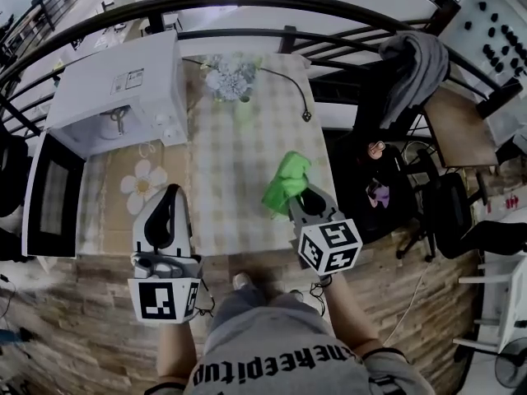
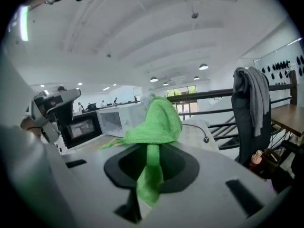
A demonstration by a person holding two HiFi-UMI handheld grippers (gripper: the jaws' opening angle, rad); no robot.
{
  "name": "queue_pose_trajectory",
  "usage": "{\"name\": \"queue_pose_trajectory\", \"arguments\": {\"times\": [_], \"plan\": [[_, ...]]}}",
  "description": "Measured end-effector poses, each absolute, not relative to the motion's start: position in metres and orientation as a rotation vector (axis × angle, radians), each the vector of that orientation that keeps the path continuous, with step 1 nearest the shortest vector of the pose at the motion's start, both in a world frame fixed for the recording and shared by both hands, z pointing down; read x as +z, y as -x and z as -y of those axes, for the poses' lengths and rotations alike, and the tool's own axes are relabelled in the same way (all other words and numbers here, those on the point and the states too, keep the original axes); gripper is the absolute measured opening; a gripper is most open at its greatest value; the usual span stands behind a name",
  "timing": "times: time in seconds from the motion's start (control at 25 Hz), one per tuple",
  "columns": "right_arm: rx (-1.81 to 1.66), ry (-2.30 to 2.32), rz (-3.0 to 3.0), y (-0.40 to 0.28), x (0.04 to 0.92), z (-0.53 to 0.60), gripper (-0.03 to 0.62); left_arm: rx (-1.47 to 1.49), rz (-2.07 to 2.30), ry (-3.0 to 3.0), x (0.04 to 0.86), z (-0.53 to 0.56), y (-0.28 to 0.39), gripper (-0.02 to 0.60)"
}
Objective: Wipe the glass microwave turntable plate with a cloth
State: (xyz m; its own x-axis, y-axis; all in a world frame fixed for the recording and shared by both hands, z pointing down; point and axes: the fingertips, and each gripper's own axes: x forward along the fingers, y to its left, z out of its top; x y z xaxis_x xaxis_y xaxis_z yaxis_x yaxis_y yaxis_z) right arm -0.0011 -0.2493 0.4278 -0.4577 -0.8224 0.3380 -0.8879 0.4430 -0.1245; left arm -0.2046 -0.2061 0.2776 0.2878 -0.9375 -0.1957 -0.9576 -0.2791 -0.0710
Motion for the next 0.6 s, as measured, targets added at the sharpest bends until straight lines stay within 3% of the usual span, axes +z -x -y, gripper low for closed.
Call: {"name": "queue_pose_trajectory", "arguments": {"times": [0.6], "plan": [[0.488, -1.284, 2.170, 0.038, 0.545, 0.291, 0.064, 0.121, -1.800, 2.446, 0.314, 0.227, 0.228, 0.011]]}}
